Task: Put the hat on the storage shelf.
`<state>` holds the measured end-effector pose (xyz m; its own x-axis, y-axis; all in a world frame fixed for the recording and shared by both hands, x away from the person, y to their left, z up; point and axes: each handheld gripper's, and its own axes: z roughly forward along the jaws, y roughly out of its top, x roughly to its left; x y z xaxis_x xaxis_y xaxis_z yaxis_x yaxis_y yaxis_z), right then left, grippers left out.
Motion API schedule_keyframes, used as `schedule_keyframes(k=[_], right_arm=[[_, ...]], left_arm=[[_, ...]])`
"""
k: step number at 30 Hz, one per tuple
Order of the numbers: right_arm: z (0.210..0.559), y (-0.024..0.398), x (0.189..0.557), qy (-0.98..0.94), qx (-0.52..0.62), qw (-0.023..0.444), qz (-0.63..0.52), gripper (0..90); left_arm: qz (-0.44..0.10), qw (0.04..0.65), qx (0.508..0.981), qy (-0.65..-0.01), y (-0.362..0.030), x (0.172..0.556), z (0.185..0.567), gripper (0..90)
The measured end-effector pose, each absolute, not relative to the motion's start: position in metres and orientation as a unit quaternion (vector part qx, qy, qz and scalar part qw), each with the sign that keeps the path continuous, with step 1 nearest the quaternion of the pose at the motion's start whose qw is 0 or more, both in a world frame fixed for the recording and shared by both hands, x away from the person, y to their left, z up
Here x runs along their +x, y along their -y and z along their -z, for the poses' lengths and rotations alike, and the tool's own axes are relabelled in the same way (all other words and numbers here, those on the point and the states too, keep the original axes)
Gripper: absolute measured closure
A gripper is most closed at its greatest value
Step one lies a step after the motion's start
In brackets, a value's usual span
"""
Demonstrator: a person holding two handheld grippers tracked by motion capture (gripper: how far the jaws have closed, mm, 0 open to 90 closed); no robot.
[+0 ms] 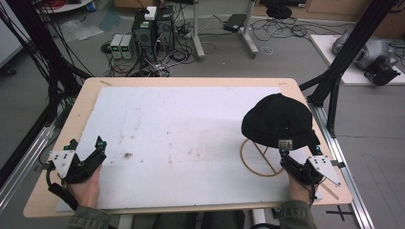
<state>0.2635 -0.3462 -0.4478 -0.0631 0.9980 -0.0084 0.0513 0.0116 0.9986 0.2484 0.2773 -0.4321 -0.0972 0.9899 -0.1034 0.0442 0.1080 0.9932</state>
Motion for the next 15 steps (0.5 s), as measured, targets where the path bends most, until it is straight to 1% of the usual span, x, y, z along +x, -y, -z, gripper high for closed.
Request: schedule_keyframes(k=[10,15], right_arm=[[0.4488,0.3485,0.2635,-0.53,0.497,0.473,-0.498,11.6],[0.4491,0.3485,0.2636,-0.53,0.499,0.471,-0.497,11.6]], left_arm=[[-0.479,0.484,0.476,-0.557,-0.2745,0.2517,0.4363,19.8],[-0.477,0.484,0.473,-0.561,-0.2764,0.2518,0.4371,19.8]])
